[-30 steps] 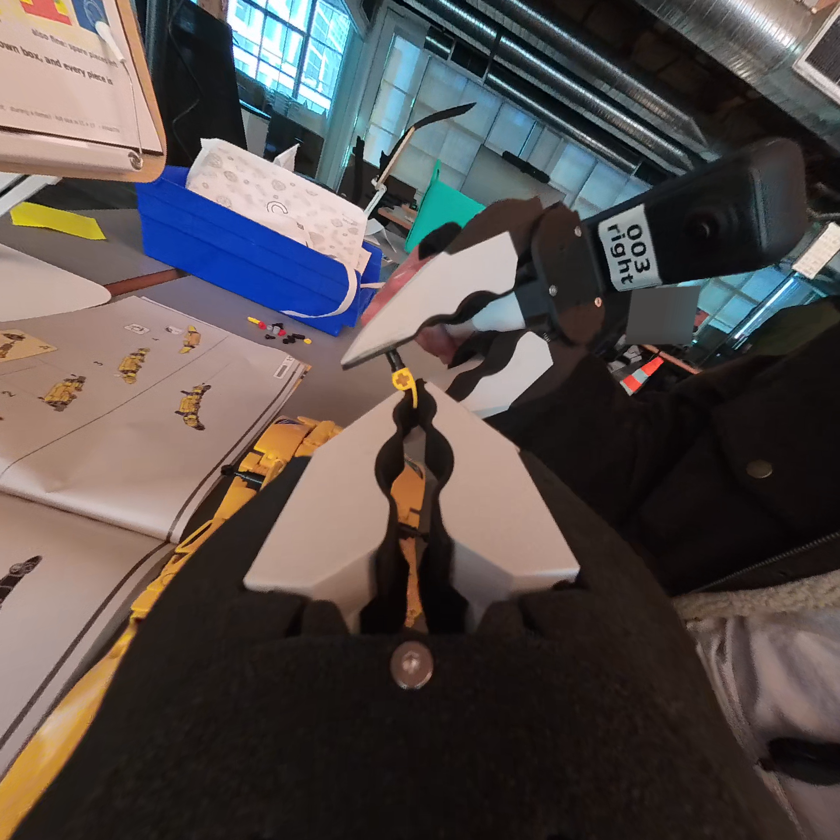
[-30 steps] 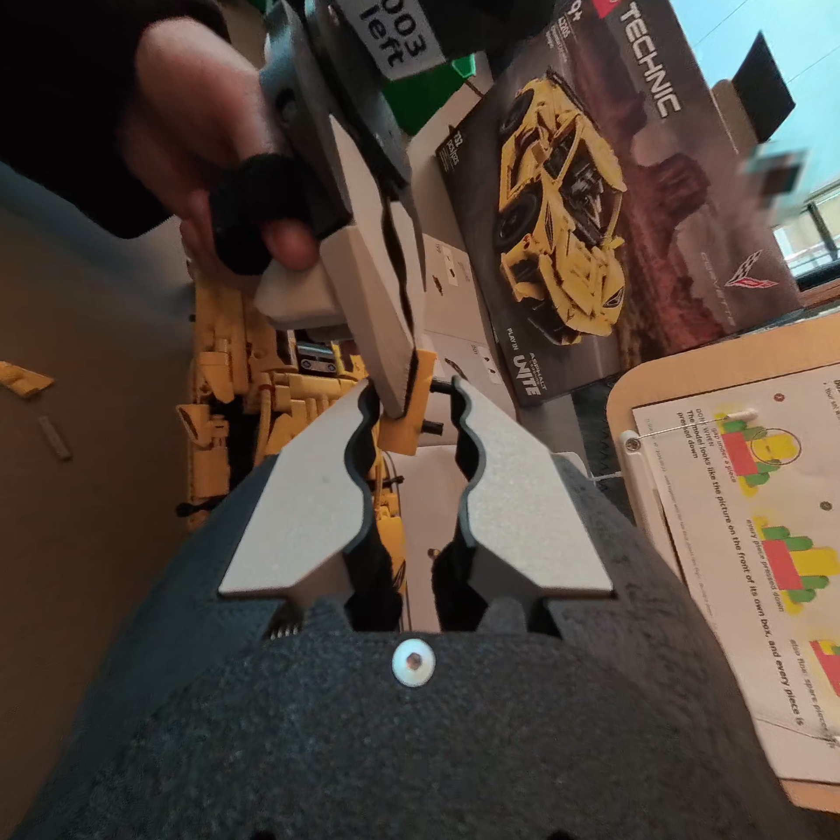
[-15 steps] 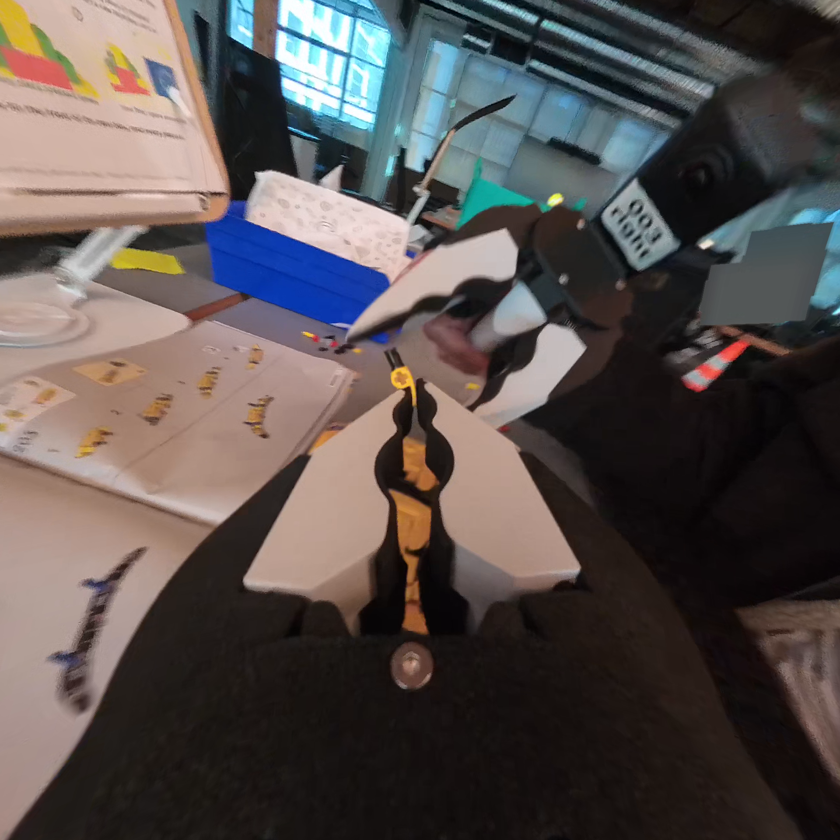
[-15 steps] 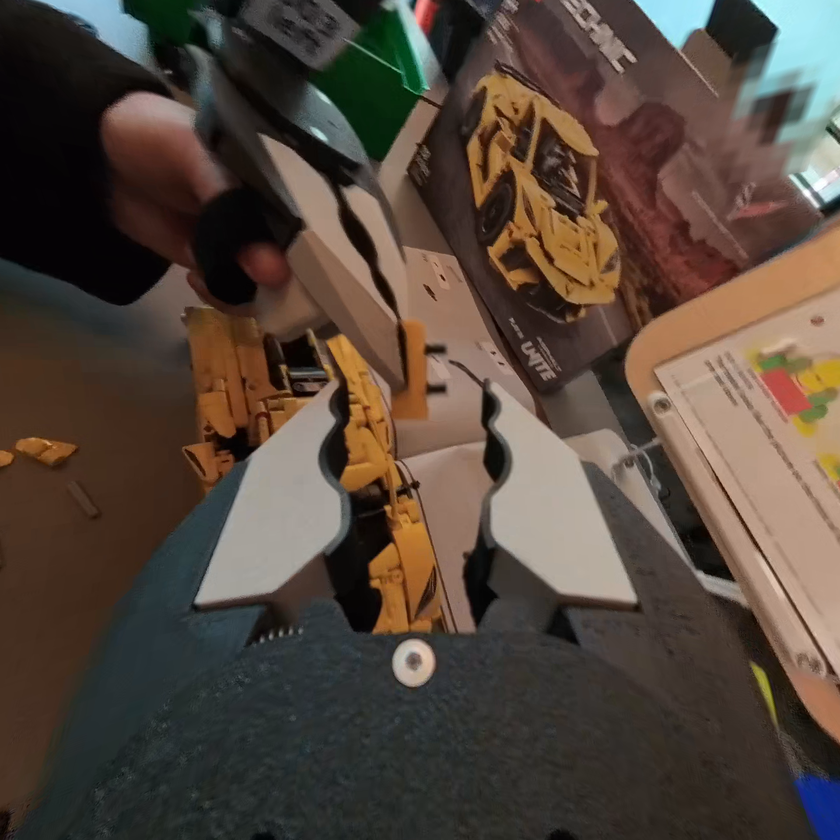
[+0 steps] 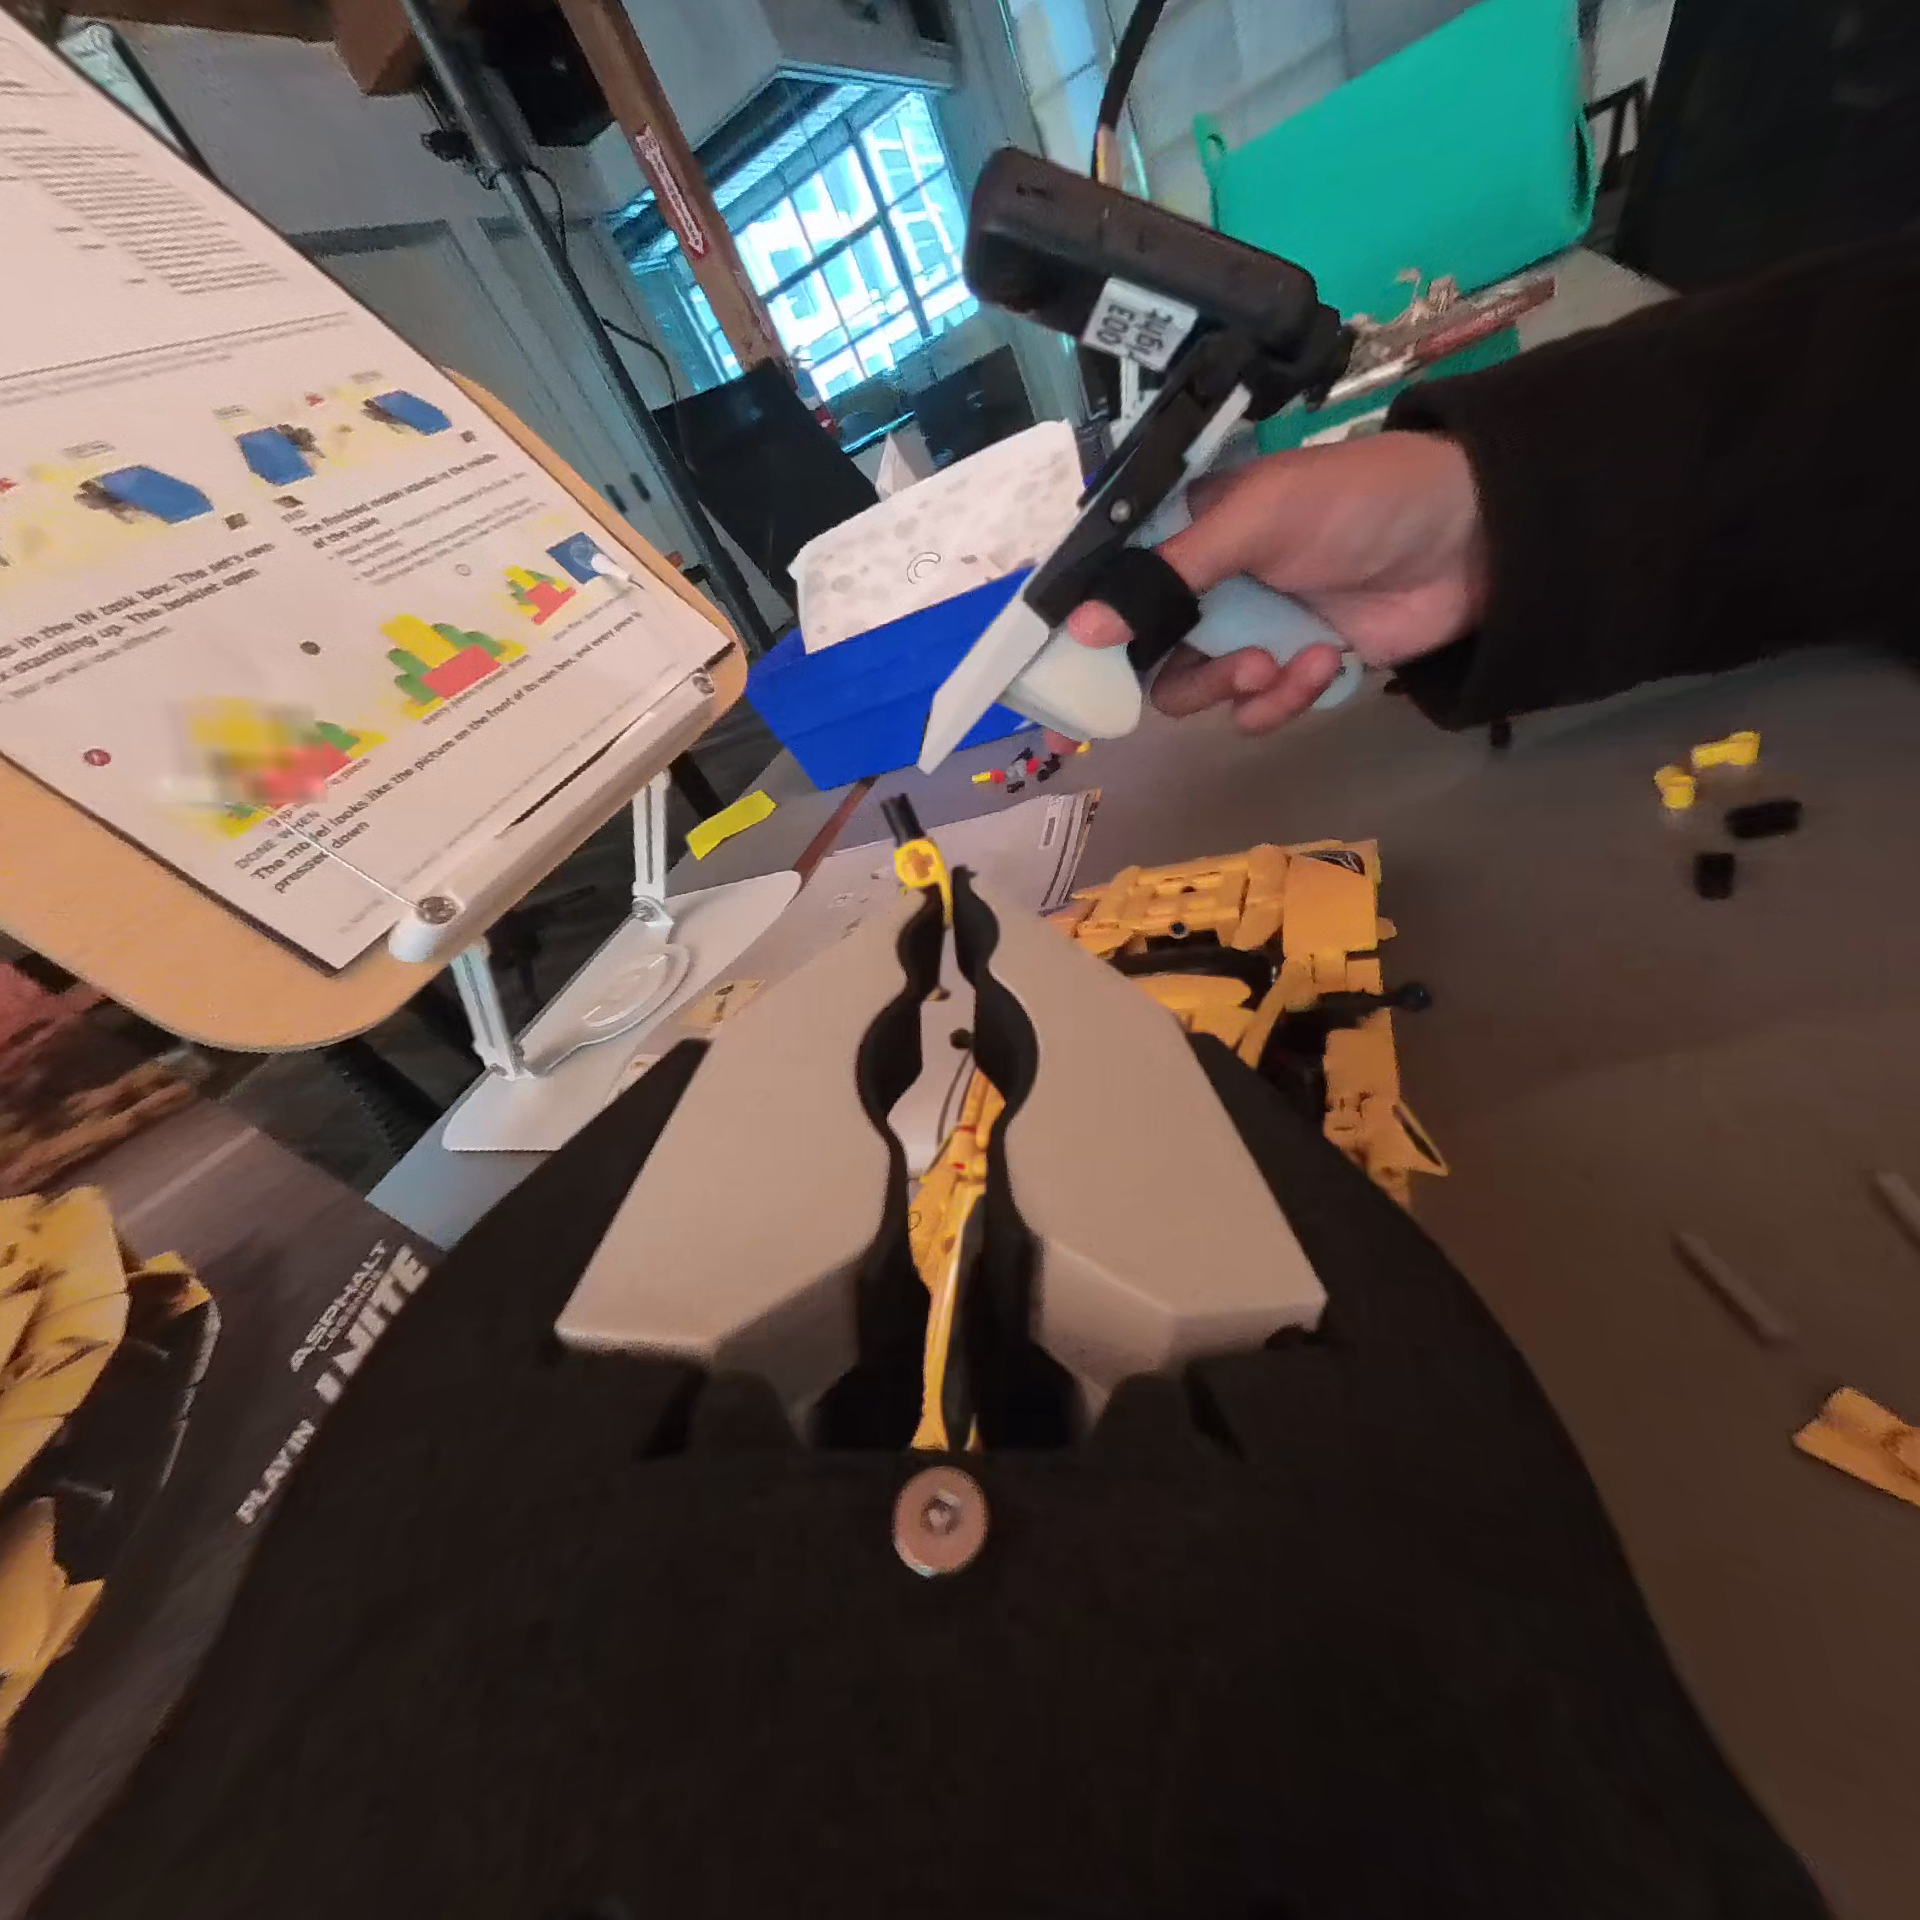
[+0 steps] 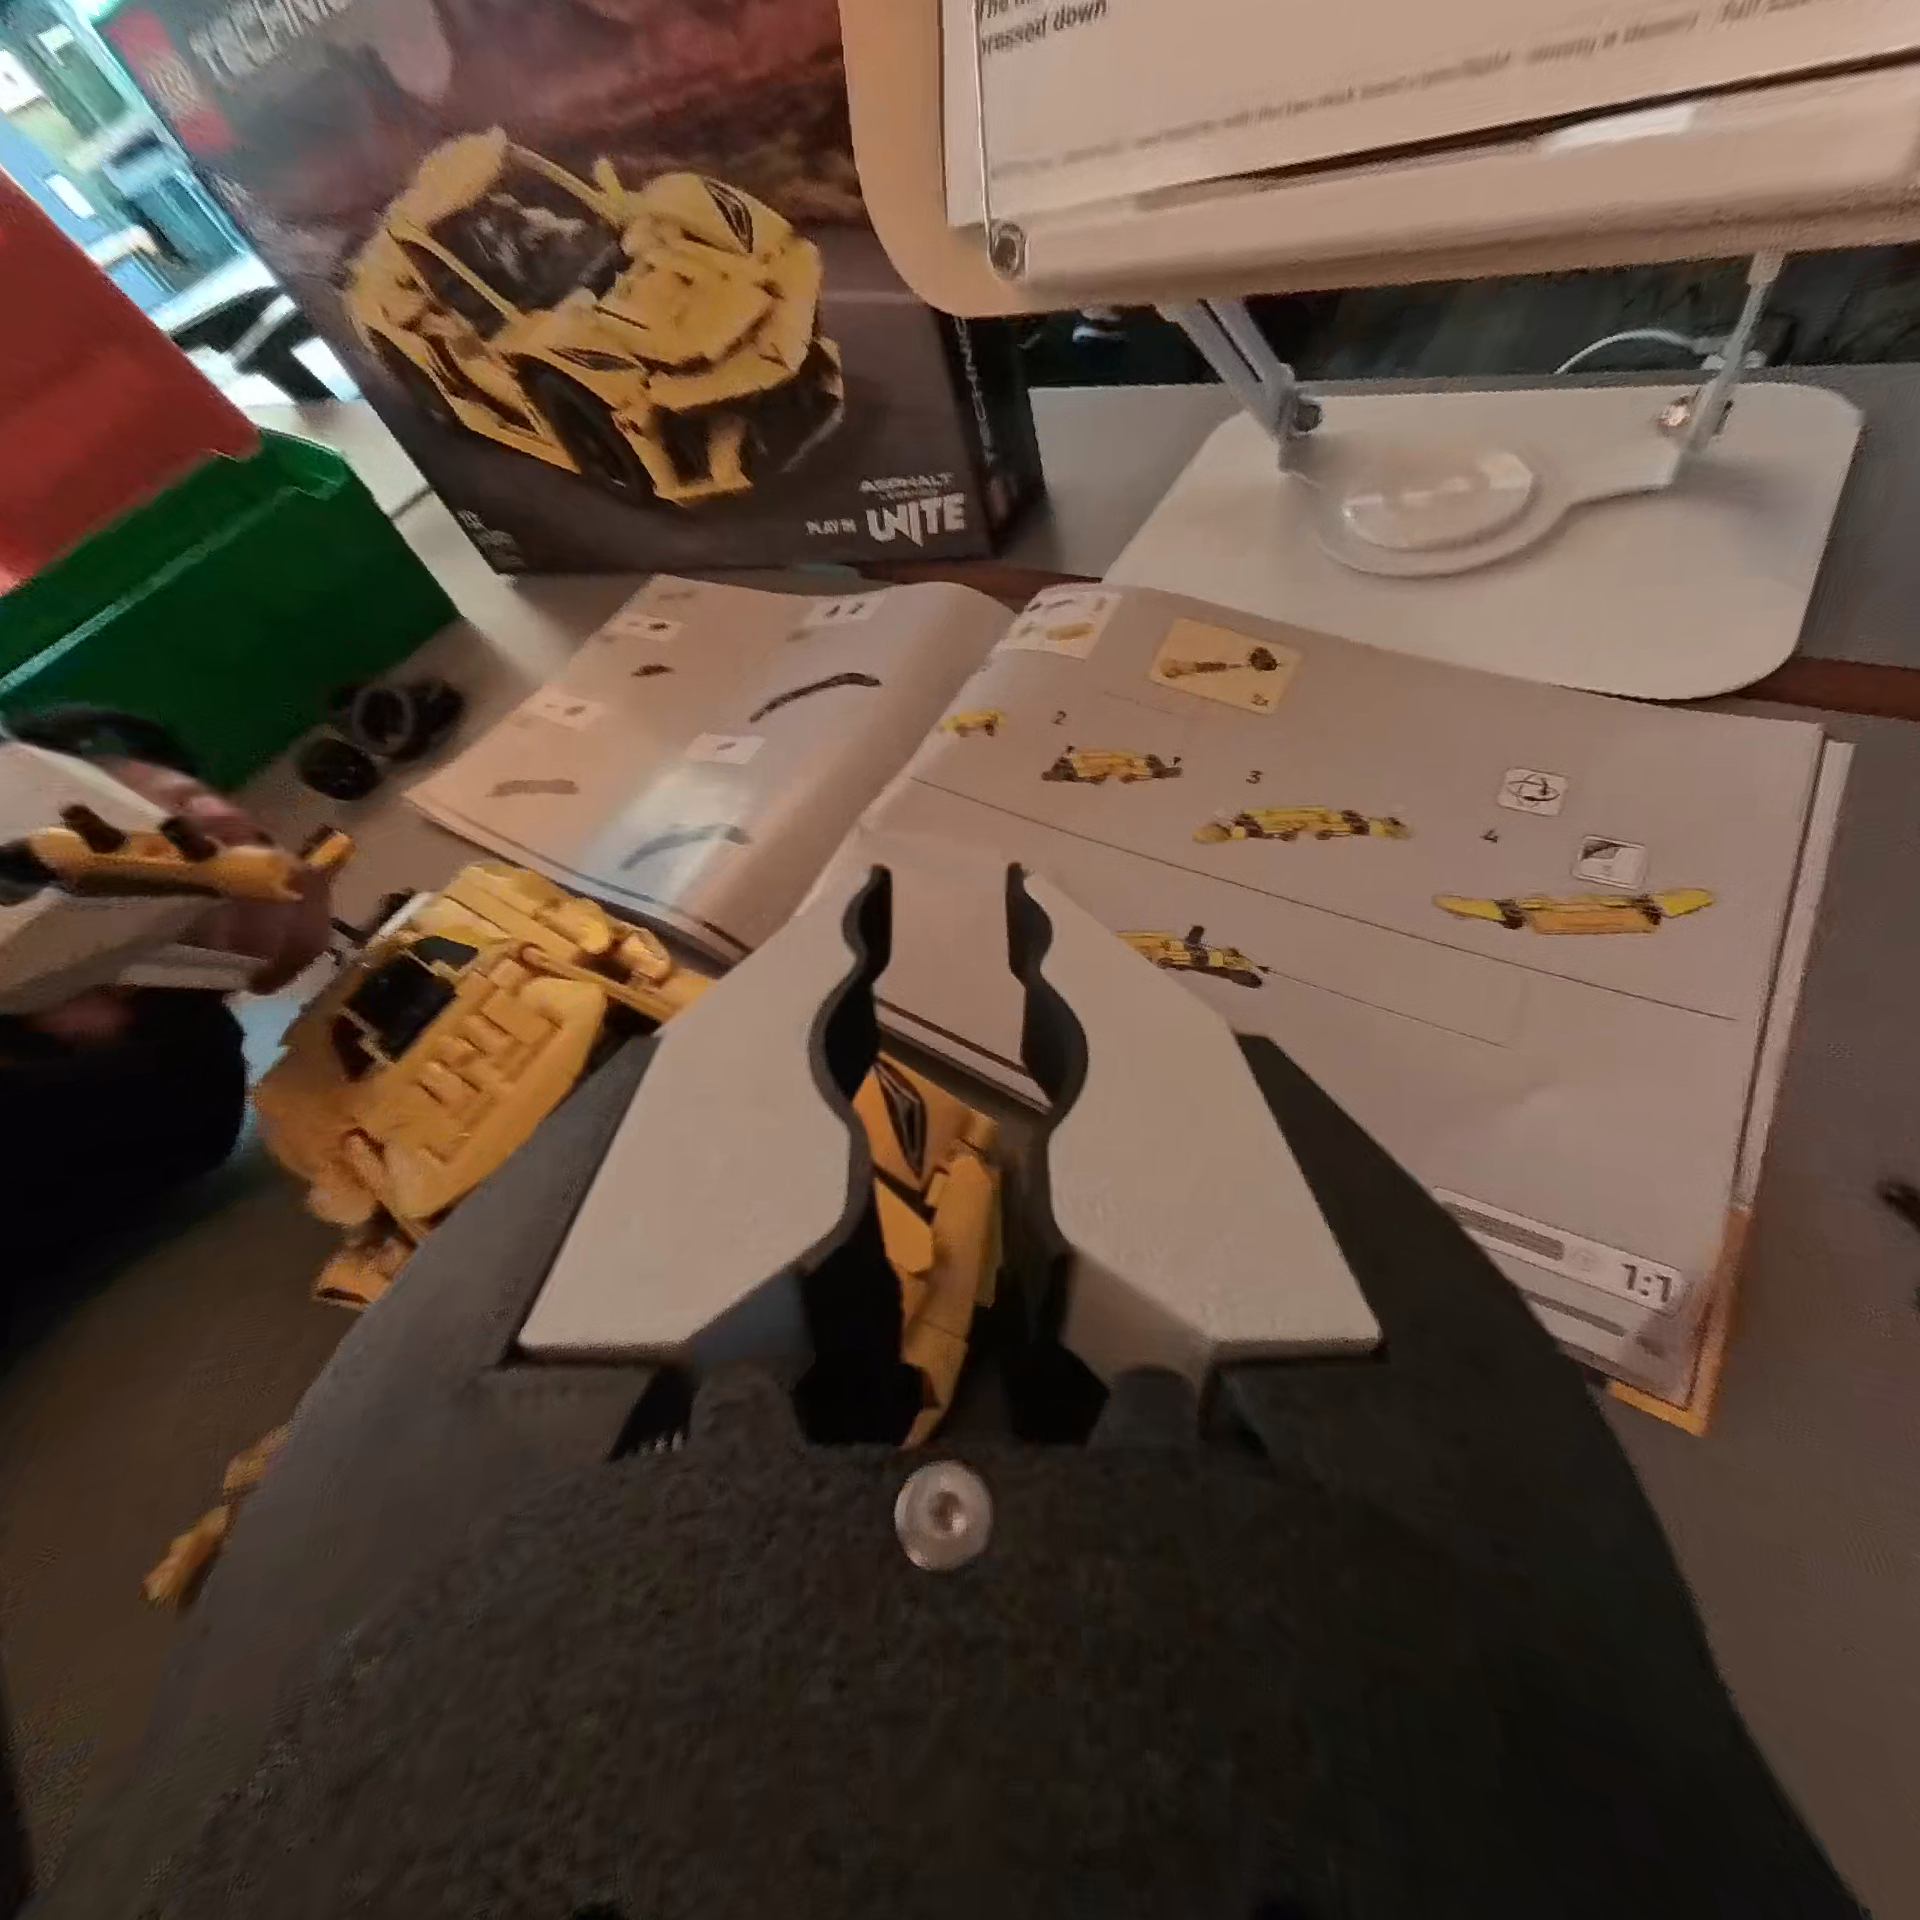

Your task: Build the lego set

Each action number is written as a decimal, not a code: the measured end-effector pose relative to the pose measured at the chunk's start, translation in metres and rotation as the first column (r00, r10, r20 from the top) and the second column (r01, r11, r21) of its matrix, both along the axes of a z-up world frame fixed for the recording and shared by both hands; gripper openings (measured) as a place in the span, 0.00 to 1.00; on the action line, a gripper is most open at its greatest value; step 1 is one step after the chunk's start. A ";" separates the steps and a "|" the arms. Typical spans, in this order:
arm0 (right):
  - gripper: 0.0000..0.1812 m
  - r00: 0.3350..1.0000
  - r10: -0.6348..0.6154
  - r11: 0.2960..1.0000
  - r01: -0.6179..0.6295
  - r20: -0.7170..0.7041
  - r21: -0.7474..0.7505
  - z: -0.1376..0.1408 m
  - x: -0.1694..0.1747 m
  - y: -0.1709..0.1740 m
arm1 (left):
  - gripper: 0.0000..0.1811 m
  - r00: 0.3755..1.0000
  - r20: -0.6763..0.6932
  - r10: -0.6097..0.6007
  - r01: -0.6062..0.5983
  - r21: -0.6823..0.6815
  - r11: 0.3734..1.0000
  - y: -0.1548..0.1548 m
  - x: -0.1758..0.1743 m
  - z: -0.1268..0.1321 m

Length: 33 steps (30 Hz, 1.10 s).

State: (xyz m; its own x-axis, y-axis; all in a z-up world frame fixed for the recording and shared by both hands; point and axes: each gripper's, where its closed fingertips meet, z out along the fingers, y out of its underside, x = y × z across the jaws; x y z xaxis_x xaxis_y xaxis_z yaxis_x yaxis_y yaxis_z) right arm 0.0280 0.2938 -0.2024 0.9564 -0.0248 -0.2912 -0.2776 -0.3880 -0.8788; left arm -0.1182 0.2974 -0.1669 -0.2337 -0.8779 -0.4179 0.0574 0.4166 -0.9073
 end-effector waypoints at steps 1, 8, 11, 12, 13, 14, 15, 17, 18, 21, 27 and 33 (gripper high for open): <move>0.11 1.000 0.003 1.000 -0.003 0.018 -0.010 -0.003 -0.001 0.000 | 0.01 1.000 0.003 0.002 -0.002 0.010 1.000 -0.002 0.000 -0.002; 0.07 0.991 0.007 0.997 0.004 0.131 -0.079 -0.018 0.001 -0.001 | 0.01 0.999 -0.008 0.050 -0.050 0.031 0.998 0.002 0.000 -0.010; 0.05 0.985 -0.002 0.998 0.014 0.171 -0.067 -0.020 0.004 0.001 | 0.01 0.996 0.031 0.078 -0.078 0.008 0.997 0.012 -0.001 0.013; 0.05 0.984 -0.003 0.998 0.014 0.178 -0.060 -0.021 0.005 0.003 | 0.01 0.994 0.050 0.098 -0.098 -0.015 0.995 0.018 0.000 0.026; 0.05 0.983 -0.002 0.999 0.012 0.182 -0.053 -0.022 0.005 0.004 | 0.01 0.992 0.070 0.102 -0.099 -0.044 0.994 0.022 0.002 0.041; 0.05 0.983 -0.004 0.999 0.013 0.181 -0.049 -0.021 0.006 0.004 | 0.01 0.993 0.083 0.080 -0.074 -0.066 0.995 0.022 0.004 0.056; 0.05 0.984 -0.008 0.999 0.016 0.176 -0.044 -0.019 0.006 0.004 | 0.01 0.996 0.079 0.034 -0.029 -0.065 0.997 0.018 0.009 0.067; 0.05 0.988 -0.001 1.000 0.005 0.156 -0.022 -0.014 0.004 0.003 | 0.00 0.998 0.032 -0.058 0.058 0.001 0.998 0.006 0.023 0.076; 0.05 0.989 0.002 1.000 -0.001 0.147 -0.005 -0.011 0.003 0.002 | 0.00 0.998 0.014 -0.057 0.056 0.049 0.997 0.005 0.032 0.073; 0.06 0.994 0.067 0.995 -0.072 0.082 0.063 -0.001 -0.010 0.003 | 0.00 0.999 0.031 0.037 -0.039 0.077 0.996 0.010 0.055 0.059; 0.21 0.854 0.515 0.803 -0.450 -0.075 0.391 0.063 -0.092 -0.020 | 0.00 0.998 0.018 0.062 -0.065 0.249 0.966 -0.008 0.055 0.022; 0.33 0.909 0.416 0.863 -0.404 0.024 0.303 0.053 -0.097 -0.008 | 0.00 0.992 0.085 0.095 -0.121 0.394 0.911 -0.016 0.054 0.025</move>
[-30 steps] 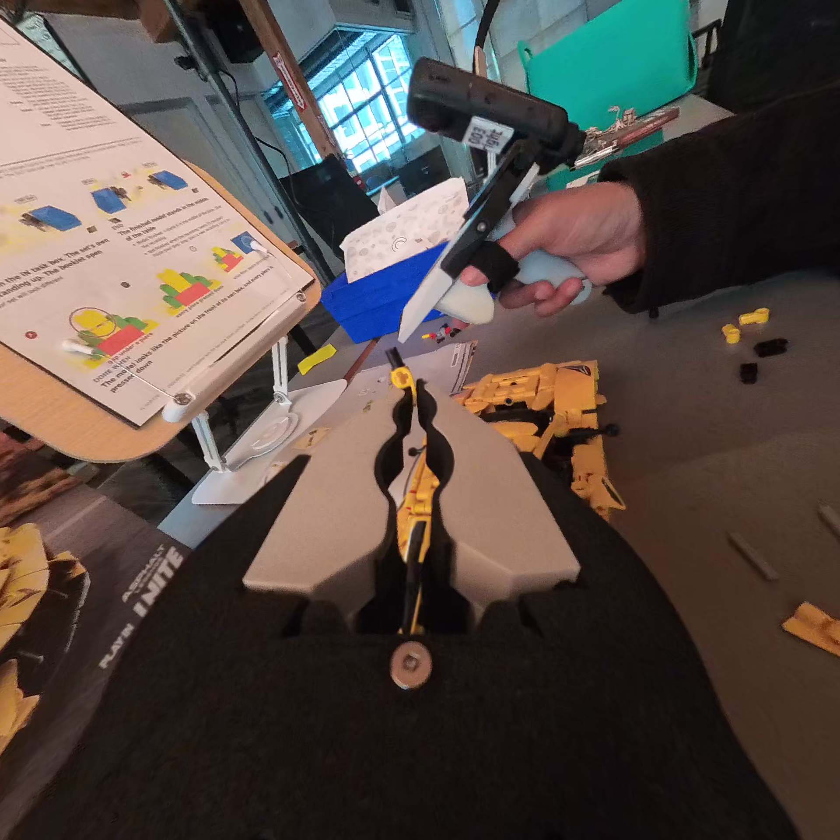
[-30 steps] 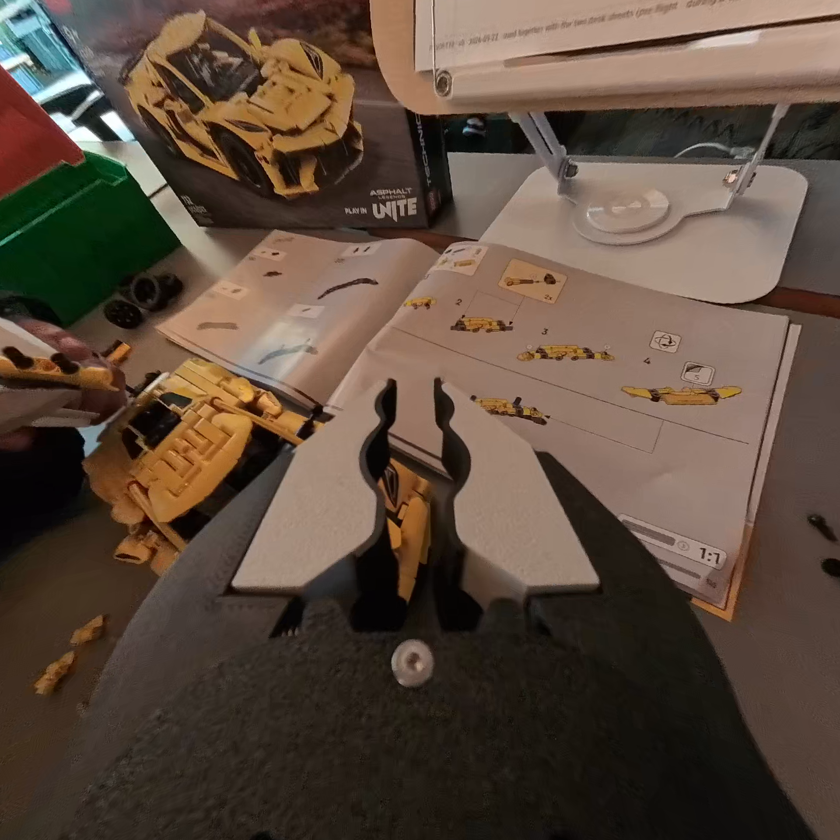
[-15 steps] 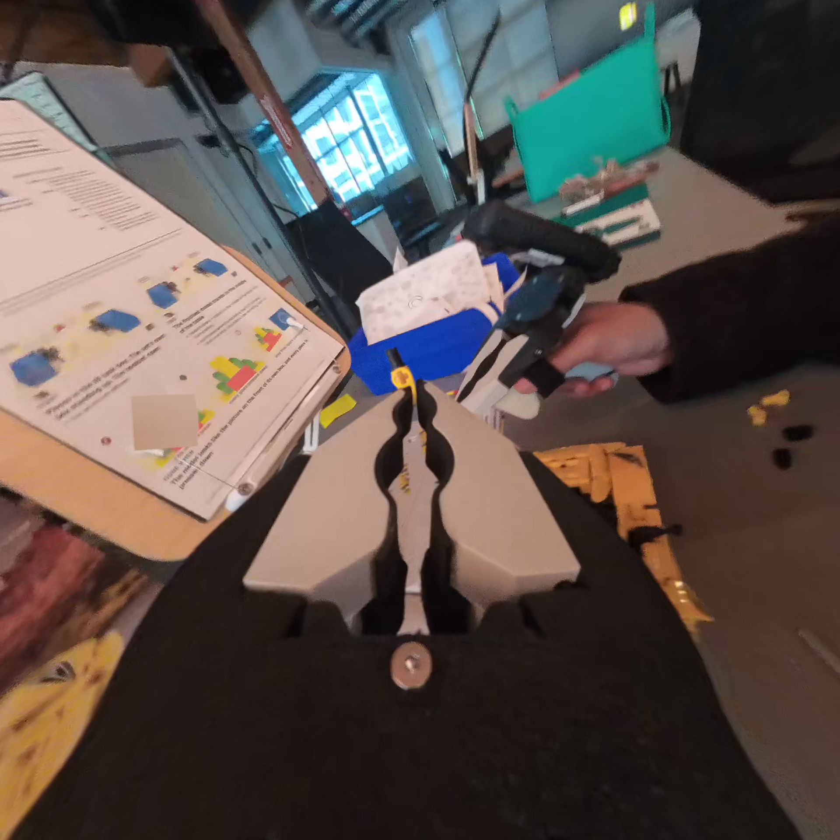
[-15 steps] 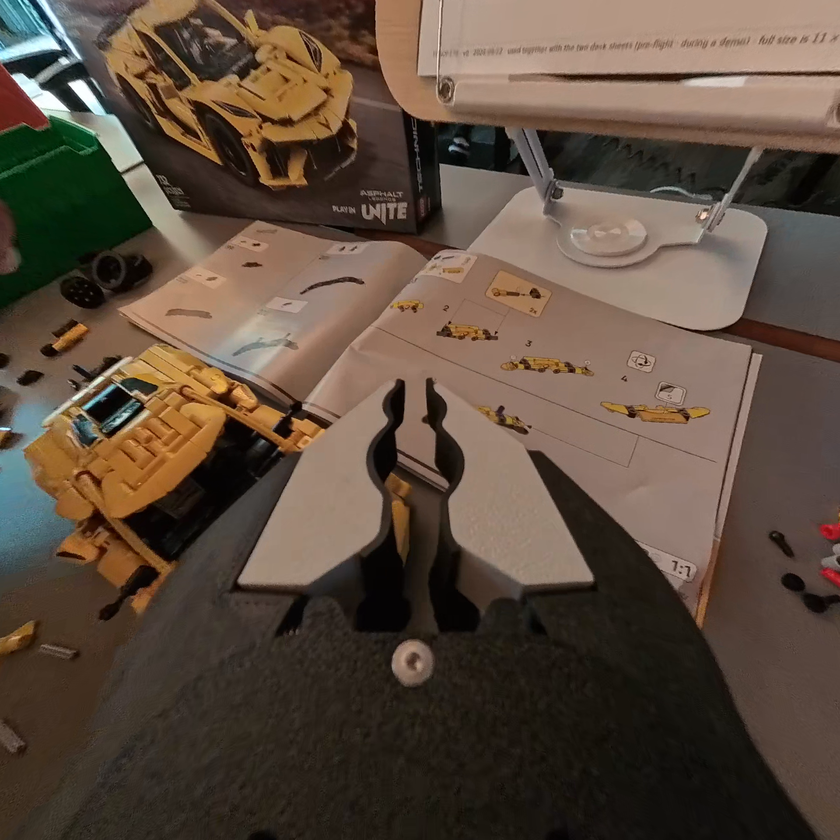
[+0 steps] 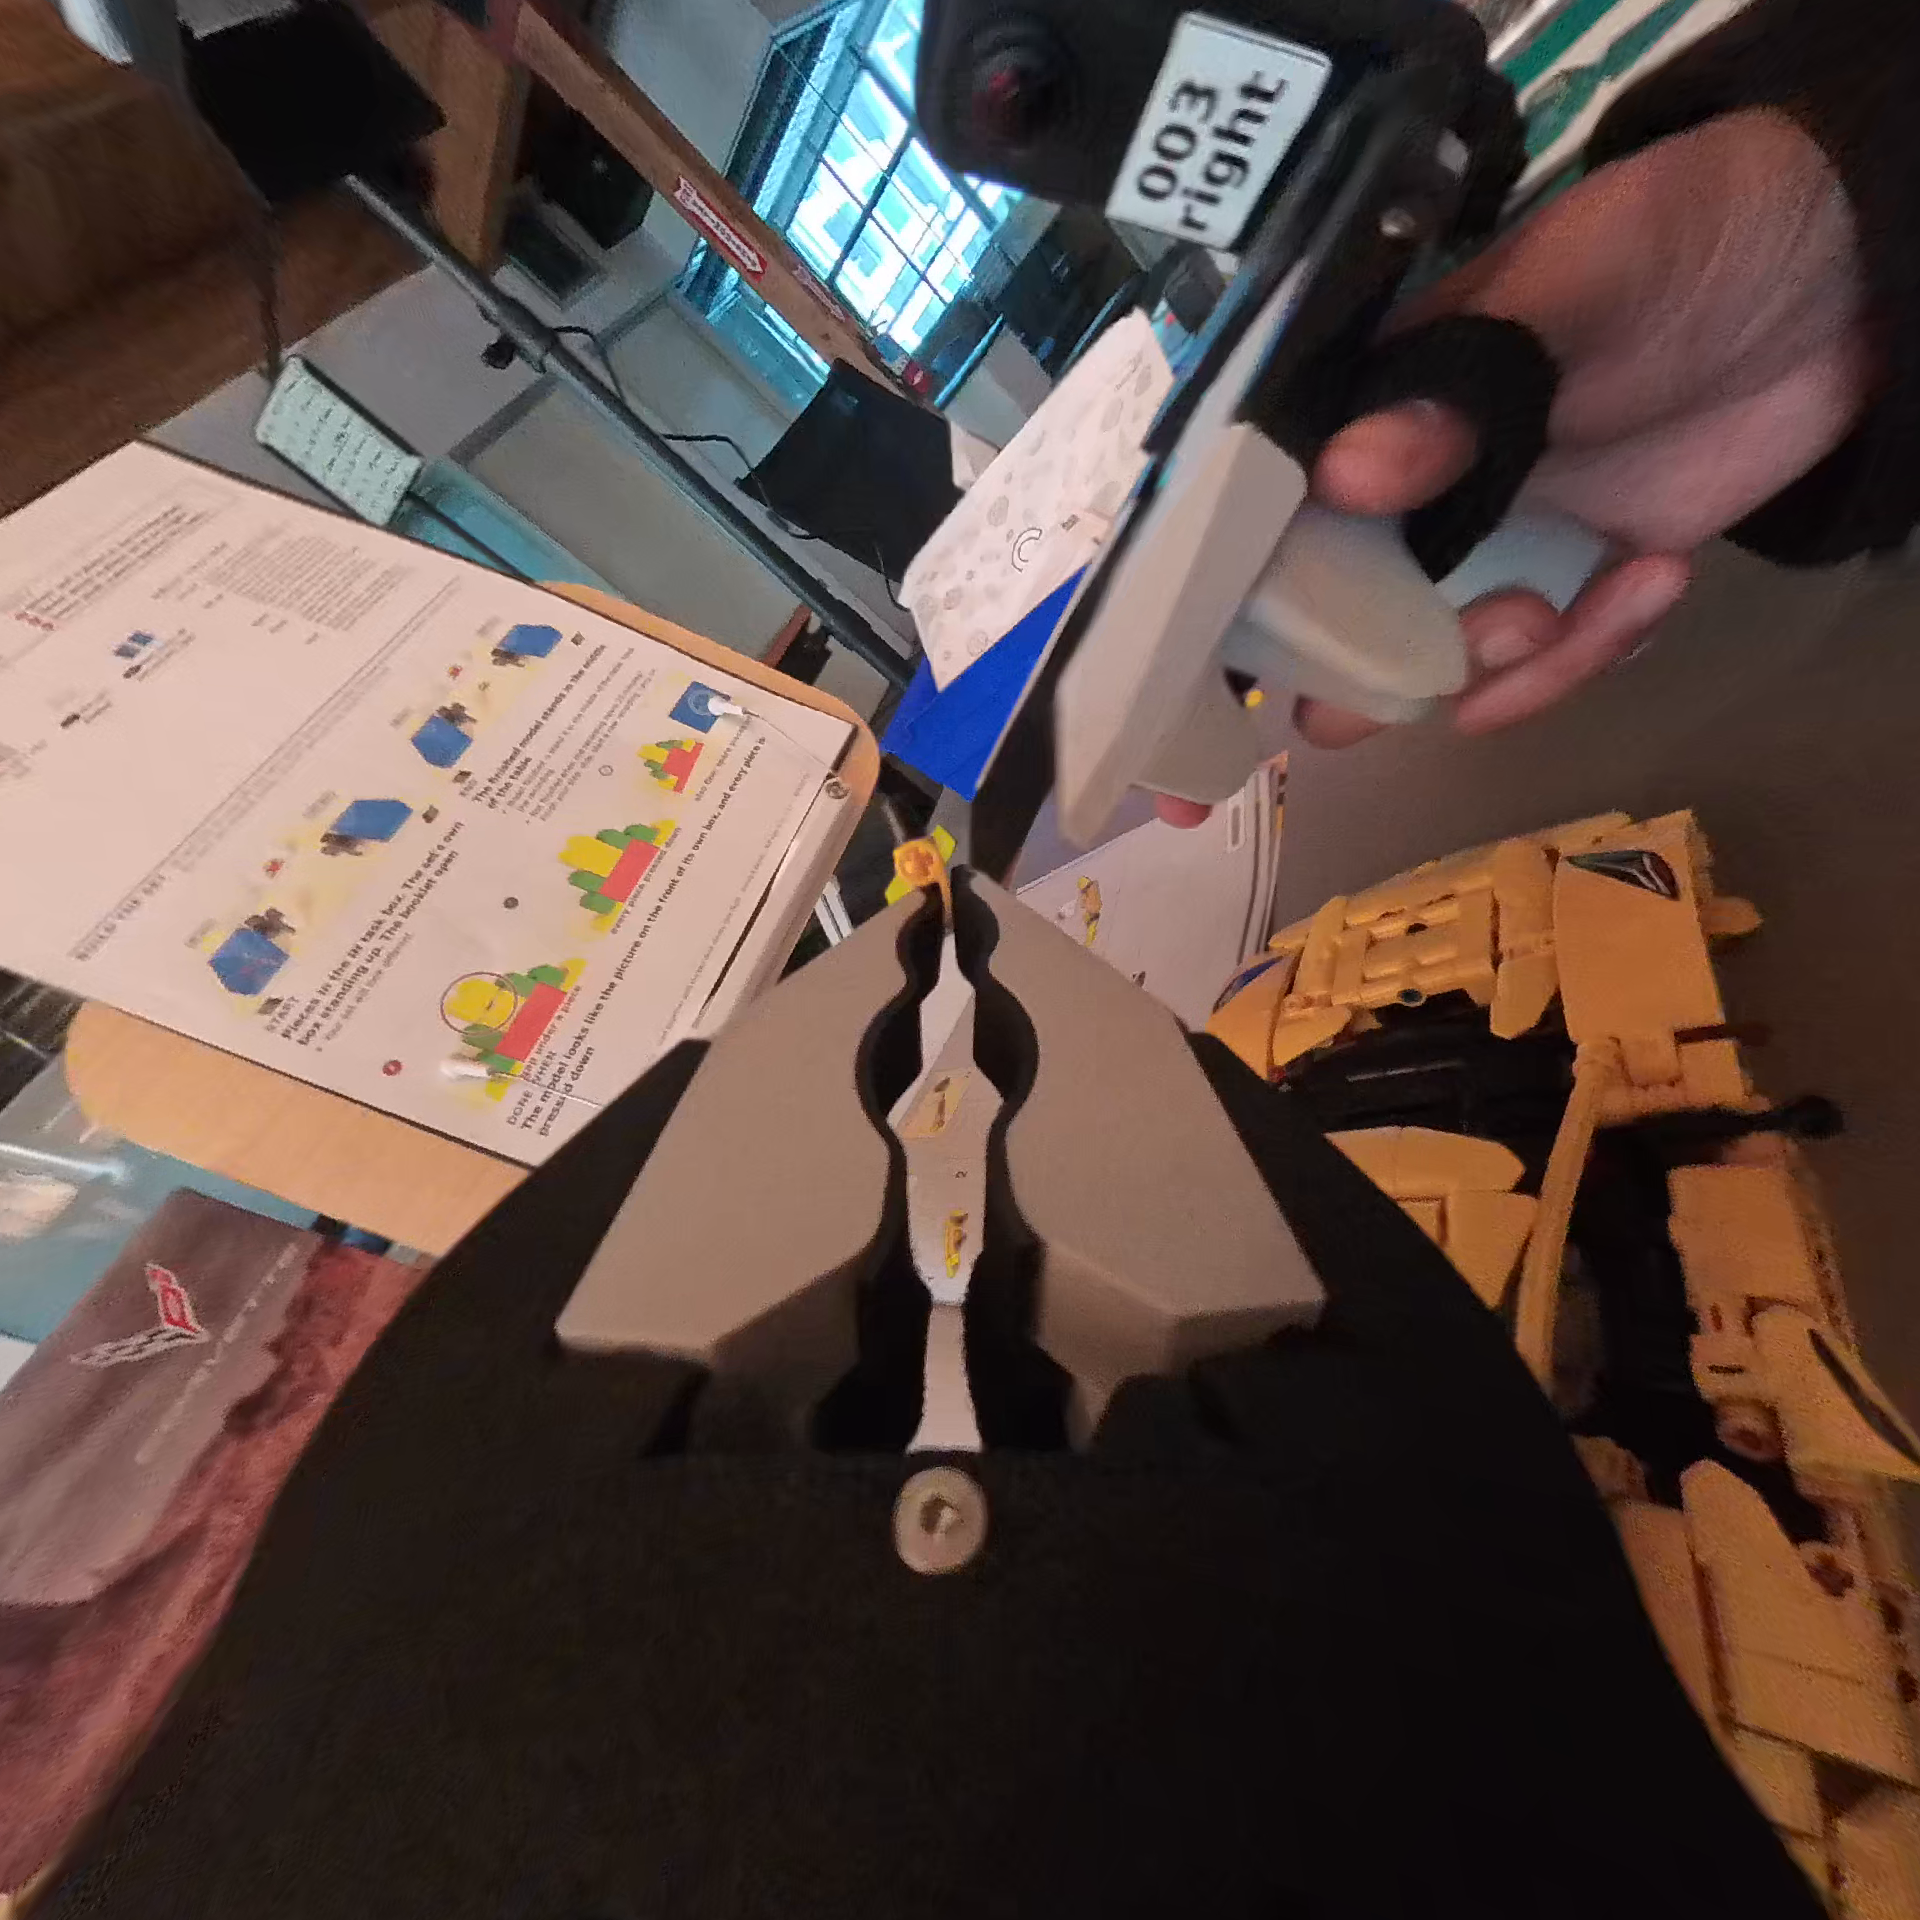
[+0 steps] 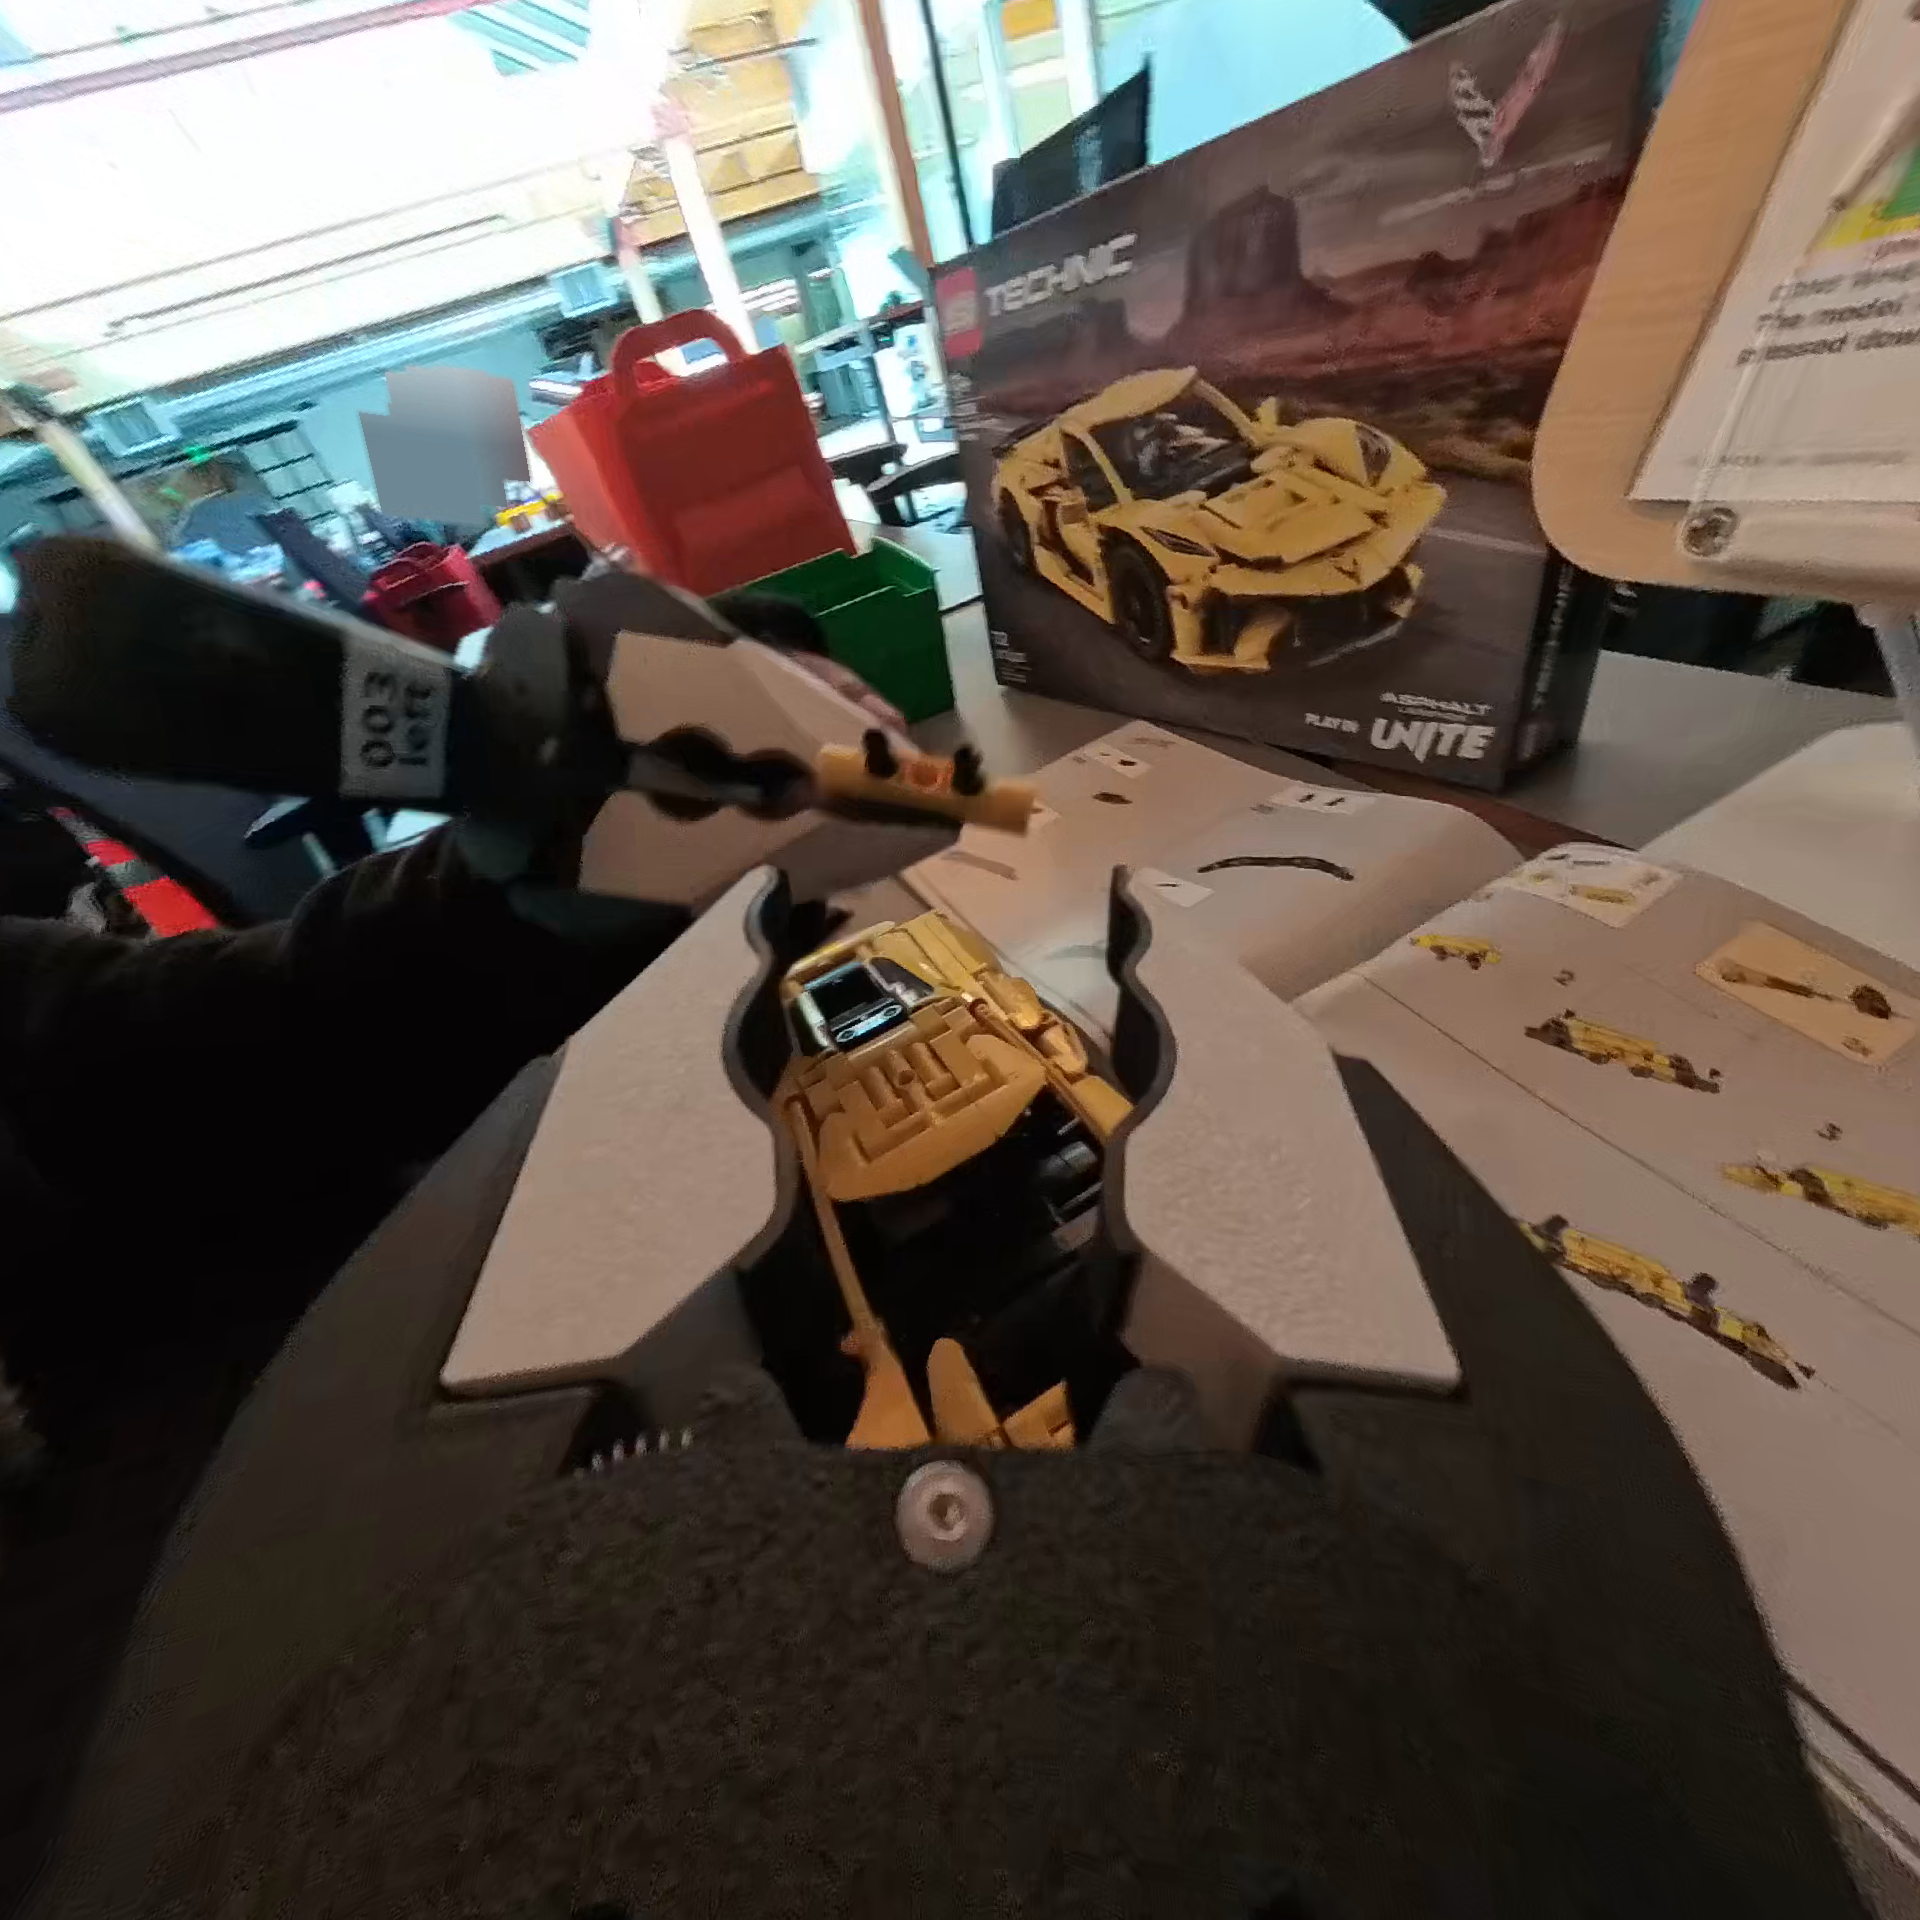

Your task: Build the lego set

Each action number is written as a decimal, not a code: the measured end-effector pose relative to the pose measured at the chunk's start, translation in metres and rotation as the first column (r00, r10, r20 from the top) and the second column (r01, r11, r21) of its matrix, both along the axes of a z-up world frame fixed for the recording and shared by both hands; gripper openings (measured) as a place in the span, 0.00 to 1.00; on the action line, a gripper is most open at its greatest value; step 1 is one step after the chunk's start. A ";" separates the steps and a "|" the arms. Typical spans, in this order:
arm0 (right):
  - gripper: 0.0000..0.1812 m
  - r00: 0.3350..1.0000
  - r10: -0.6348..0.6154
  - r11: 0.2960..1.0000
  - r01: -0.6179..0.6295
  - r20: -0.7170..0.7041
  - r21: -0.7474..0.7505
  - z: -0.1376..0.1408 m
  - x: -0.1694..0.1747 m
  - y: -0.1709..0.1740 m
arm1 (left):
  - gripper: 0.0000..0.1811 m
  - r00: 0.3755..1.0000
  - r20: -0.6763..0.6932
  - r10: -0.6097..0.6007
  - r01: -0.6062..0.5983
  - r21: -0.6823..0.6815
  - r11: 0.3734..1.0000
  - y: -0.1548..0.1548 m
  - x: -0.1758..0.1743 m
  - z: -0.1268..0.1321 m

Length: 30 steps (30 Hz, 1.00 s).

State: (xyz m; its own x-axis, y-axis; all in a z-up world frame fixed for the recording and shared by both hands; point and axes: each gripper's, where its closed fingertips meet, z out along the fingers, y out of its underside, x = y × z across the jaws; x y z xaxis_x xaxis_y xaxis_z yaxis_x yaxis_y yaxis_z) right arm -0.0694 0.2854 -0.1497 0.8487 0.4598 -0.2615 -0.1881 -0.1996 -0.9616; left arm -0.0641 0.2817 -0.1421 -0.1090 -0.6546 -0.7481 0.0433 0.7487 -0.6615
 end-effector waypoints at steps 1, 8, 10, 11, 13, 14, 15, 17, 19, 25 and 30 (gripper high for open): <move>0.33 1.000 -0.021 1.000 0.021 -0.009 -0.003 0.000 0.001 0.002 | 0.00 1.000 -0.007 0.001 -0.001 0.025 1.000 -0.002 0.001 -0.003; 0.23 0.999 -0.034 0.999 0.033 -0.036 -0.025 -0.003 -0.001 0.004 | 0.00 0.999 -0.027 0.032 -0.027 0.174 0.984 -0.006 0.006 -0.017; 0.23 0.999 -0.030 0.999 0.029 -0.031 -0.037 -0.005 -0.001 0.004 | 0.00 0.999 -0.032 0.039 -0.033 0.168 0.985 -0.005 0.007 -0.018; 0.23 0.999 -0.035 0.999 0.034 -0.026 -0.041 -0.005 0.000 0.005 | 0.00 0.998 -0.033 0.048 -0.043 0.140 0.989 -0.005 0.007 -0.018; 0.23 0.998 -0.062 0.998 0.062 -0.028 -0.029 -0.003 0.003 0.006 | 0.01 0.996 -0.036 0.082 -0.079 0.066 0.995 -0.002 0.010 -0.016; 0.23 0.996 -0.091 0.996 0.091 -0.010 -0.018 -0.003 0.005 0.007 | 0.01 0.993 -0.051 0.109 -0.107 0.038 0.994 0.001 0.011 -0.017; 0.23 0.991 -0.130 0.991 0.130 0.017 0.000 -0.003 0.010 0.009 | 0.02 0.989 -0.066 0.136 -0.134 0.022 0.991 0.004 0.012 -0.018; 0.23 0.979 -0.194 0.981 0.192 0.060 0.033 -0.001 0.019 0.009 | 0.04 0.985 -0.065 0.162 -0.161 0.020 0.987 0.009 0.013 -0.018; 0.23 0.972 -0.227 0.973 0.223 0.061 0.055 0.004 0.027 0.007 | 0.06 0.983 -0.053 0.176 -0.175 0.016 0.984 0.013 0.013 -0.018; 0.23 0.980 -0.192 0.981 0.189 0.060 0.050 0.002 0.023 0.006 | 0.17 0.982 -0.109 0.156 -0.166 -0.095 0.982 0.008 0.016 -0.022; 0.23 0.982 -0.151 0.989 0.150 0.113 0.016 -0.010 0.010 0.009 | 0.18 0.982 -0.062 0.176 -0.179 -0.049 0.983 0.002 0.017 -0.017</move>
